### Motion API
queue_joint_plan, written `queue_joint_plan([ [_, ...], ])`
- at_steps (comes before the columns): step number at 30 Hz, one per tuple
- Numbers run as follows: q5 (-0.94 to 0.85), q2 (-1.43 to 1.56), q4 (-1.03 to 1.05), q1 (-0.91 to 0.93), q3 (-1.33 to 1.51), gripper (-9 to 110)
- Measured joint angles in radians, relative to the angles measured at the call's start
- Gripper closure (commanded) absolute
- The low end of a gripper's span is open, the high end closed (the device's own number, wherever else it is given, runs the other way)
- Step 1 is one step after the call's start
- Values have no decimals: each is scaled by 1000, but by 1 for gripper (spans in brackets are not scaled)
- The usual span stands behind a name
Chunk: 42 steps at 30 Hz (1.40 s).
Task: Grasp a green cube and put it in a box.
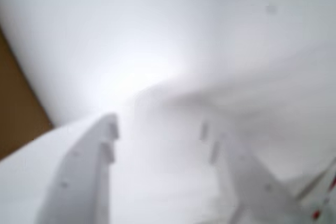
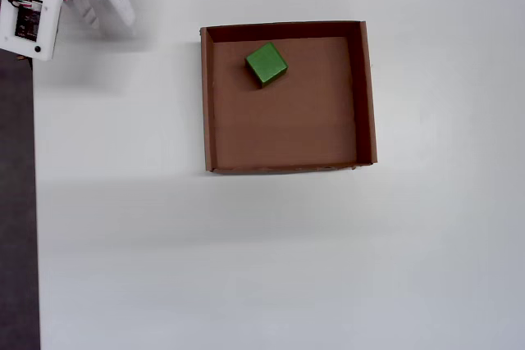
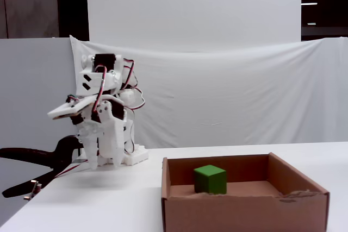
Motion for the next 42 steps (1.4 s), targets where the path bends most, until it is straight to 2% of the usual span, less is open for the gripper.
queue_joint_plan([
  [5, 0, 78, 14, 15, 58, 80],
  [42, 0, 80, 66, 12, 58, 80],
])
